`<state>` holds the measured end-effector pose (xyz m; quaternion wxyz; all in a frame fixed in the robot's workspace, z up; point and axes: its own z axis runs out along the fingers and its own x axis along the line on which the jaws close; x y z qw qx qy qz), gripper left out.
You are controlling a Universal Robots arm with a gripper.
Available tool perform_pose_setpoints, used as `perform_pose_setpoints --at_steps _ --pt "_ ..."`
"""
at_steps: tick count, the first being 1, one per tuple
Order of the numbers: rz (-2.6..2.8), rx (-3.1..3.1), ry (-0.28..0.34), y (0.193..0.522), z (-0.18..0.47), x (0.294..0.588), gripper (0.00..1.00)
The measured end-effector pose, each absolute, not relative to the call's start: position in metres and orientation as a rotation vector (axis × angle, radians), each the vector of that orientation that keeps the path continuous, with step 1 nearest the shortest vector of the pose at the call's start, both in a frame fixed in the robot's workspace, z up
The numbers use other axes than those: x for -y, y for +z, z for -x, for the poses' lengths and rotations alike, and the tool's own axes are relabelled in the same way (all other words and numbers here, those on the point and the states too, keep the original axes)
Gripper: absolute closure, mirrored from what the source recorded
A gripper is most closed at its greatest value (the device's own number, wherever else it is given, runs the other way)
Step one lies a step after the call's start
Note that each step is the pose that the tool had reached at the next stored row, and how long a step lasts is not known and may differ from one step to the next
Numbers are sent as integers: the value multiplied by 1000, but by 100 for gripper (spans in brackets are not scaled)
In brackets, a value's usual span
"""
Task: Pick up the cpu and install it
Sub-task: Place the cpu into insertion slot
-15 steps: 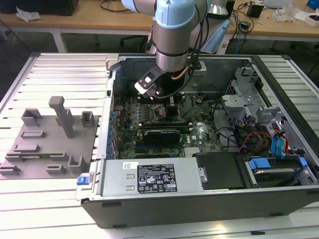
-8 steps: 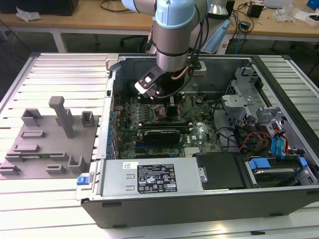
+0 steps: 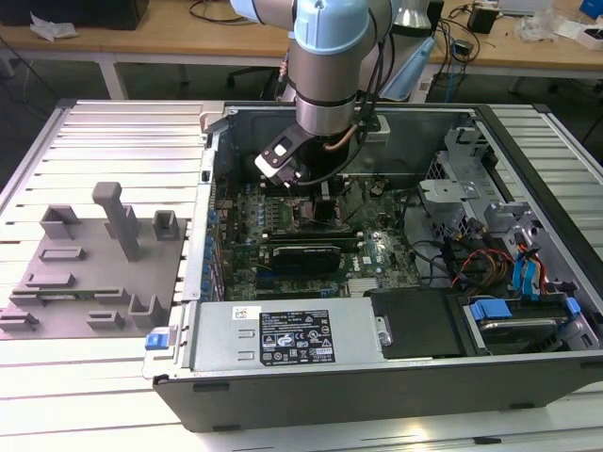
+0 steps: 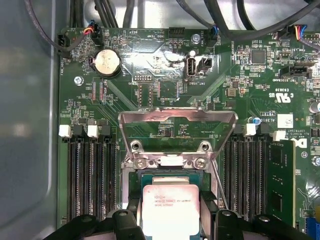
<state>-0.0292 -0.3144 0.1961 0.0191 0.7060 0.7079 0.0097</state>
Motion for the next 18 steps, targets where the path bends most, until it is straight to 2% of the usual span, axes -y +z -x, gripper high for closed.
perform_pose_setpoints --at_steps 1,2,10,11,15,16,17,18 --pt "-2191 -2197 31 195 29 314 45" --pt "-2191 -2197 31 195 29 314 32" --pt "-2192 -2197 31 205 29 314 34" --pt "-2192 -2197 31 205 29 314 47" --pt "-2192 -2197 30 205 29 314 71" --pt "-2192 -2197 31 205 29 314 82" --pt "-2192 -2197 31 205 29 314 89" --pt "-2192 -2197 31 205 29 314 89"
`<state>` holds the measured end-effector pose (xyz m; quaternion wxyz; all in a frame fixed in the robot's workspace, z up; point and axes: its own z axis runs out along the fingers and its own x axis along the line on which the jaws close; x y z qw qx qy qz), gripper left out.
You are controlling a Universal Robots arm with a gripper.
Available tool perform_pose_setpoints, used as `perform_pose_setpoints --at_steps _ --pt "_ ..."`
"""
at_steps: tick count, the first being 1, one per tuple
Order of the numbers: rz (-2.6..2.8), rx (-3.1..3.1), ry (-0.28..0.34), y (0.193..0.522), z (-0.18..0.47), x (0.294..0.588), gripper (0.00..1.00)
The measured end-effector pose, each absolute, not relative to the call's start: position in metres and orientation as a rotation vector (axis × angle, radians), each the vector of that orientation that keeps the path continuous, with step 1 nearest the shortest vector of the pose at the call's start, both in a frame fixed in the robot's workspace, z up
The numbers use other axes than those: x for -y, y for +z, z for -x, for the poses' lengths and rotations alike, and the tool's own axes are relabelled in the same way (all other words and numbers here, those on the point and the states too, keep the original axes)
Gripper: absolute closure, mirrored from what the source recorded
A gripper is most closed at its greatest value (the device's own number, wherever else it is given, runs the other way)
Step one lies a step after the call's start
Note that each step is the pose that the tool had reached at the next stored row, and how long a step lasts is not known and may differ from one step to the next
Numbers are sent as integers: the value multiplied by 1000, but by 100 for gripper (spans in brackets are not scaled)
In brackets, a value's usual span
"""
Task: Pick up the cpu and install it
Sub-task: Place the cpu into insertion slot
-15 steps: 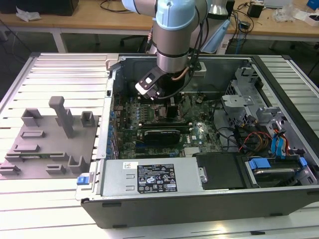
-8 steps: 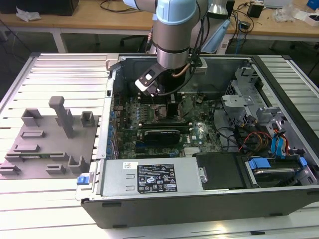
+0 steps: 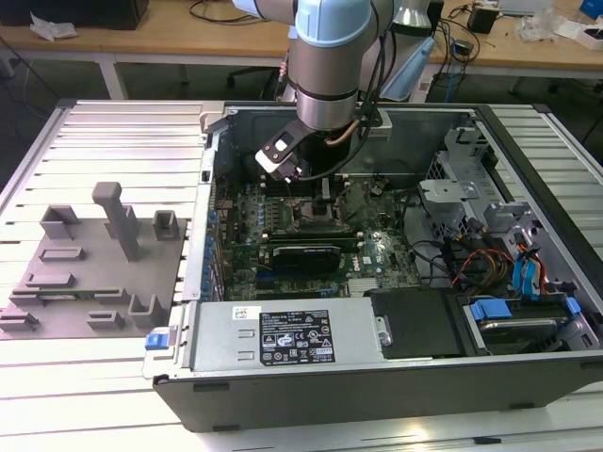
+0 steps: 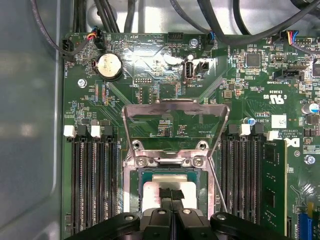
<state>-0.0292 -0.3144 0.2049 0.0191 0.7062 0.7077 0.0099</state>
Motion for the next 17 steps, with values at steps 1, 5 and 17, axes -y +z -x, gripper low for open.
perform_pose_setpoints --at_steps 1,5,17 --pt "-2192 -2197 31 205 29 314 89" --pt "-2192 -2196 30 204 29 314 89" --pt "-2192 -2197 32 203 29 314 89"
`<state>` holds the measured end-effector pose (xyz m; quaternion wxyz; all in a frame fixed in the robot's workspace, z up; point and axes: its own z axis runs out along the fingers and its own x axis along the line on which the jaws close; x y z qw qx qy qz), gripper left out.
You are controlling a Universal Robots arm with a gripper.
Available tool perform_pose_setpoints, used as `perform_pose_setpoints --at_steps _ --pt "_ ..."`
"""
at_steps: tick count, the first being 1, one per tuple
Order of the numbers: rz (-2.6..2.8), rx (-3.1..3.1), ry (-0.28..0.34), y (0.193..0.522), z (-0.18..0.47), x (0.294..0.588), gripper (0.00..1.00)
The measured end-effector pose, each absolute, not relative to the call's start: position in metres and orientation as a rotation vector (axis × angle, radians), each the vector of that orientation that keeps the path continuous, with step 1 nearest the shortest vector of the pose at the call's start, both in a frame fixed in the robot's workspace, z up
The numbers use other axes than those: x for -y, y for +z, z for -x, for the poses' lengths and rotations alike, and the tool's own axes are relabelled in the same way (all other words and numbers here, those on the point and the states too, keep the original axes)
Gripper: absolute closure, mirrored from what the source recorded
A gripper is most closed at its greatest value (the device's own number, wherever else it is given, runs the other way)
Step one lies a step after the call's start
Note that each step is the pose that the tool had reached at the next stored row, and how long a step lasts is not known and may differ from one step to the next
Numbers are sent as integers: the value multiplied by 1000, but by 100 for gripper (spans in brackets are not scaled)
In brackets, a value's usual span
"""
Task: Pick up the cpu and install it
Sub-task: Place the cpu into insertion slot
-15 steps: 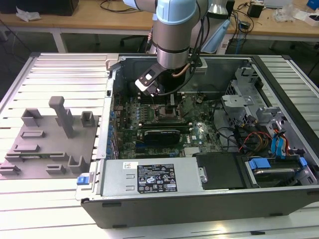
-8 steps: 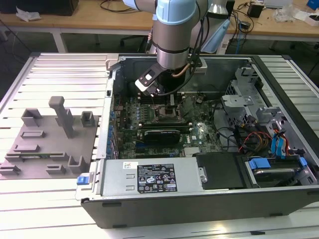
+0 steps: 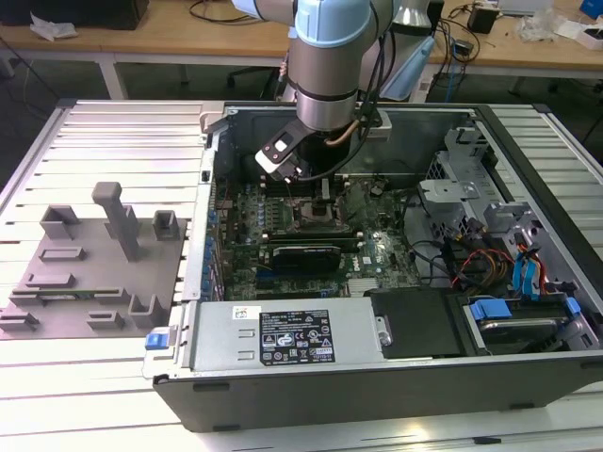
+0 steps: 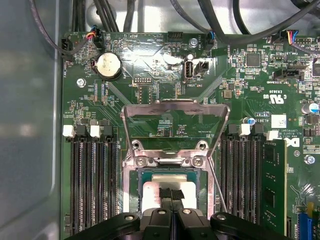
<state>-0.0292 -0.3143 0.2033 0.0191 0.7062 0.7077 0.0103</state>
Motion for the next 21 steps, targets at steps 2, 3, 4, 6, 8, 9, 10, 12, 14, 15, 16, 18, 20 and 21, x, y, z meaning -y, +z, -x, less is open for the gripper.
perform_pose_setpoints --at_steps 2,3,4,6,8,9,10,12,14,15,16,18,20,21 --pt "-2192 -2197 34 205 29 314 89" --pt "-2192 -2197 33 206 29 314 89" --pt "-2192 -2197 32 209 29 314 89" --pt "-2192 -2197 31 221 29 314 89" --pt "-2192 -2197 31 231 29 314 89" --pt "-2192 -2197 31 234 29 314 89" --pt "-2192 -2197 31 239 29 314 89" --pt "-2192 -2196 31 251 29 314 89" --pt "-2192 -2197 31 261 29 314 89" --pt "-2192 -2197 31 264 29 314 89" --pt "-2192 -2197 31 265 29 314 89" --pt "-2192 -2197 32 265 29 314 89" --pt "-2193 -2198 30 265 28 314 89" --pt "-2193 -2198 28 266 28 314 89"
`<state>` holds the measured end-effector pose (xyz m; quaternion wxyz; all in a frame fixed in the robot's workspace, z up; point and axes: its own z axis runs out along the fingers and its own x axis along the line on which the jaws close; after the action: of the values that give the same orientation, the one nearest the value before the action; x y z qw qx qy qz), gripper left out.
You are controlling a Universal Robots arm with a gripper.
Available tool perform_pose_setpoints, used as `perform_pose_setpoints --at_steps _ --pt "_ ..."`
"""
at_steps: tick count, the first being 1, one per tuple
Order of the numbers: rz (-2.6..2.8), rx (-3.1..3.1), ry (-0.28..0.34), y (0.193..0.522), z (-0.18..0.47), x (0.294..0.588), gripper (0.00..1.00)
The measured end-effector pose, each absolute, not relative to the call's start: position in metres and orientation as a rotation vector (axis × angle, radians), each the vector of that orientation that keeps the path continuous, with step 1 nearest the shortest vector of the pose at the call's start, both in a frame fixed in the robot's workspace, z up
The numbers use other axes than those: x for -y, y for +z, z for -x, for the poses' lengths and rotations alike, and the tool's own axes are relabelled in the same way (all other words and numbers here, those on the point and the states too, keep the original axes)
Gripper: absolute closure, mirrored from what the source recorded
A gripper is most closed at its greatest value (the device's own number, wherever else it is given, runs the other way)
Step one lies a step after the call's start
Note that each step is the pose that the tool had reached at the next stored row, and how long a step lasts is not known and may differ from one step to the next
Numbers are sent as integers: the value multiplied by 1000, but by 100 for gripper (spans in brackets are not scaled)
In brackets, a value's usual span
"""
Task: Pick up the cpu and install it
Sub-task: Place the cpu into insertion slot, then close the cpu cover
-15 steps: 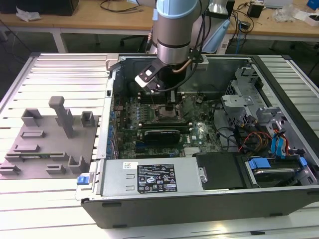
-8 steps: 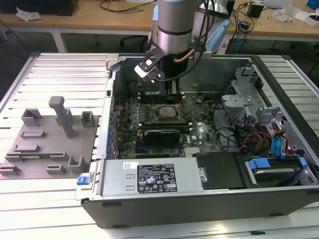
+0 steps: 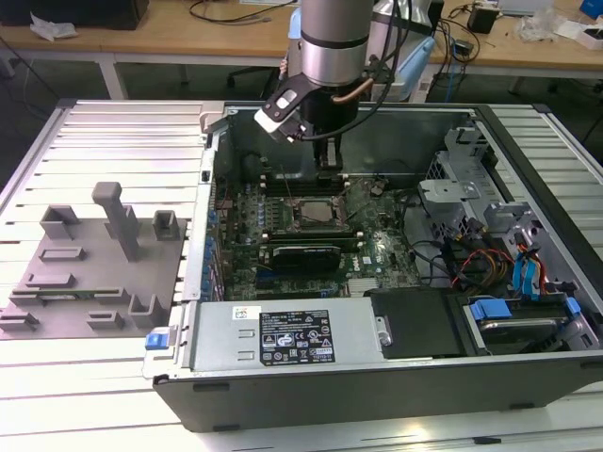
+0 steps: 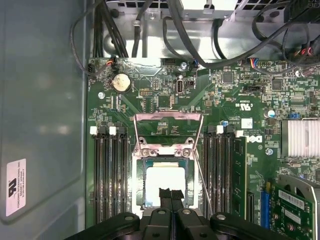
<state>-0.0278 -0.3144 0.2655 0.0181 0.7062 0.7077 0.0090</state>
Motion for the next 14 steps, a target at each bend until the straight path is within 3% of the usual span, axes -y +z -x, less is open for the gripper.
perform_pose_setpoints --at_steps 14 --pt "-2197 -2201 22 265 25 314 89"
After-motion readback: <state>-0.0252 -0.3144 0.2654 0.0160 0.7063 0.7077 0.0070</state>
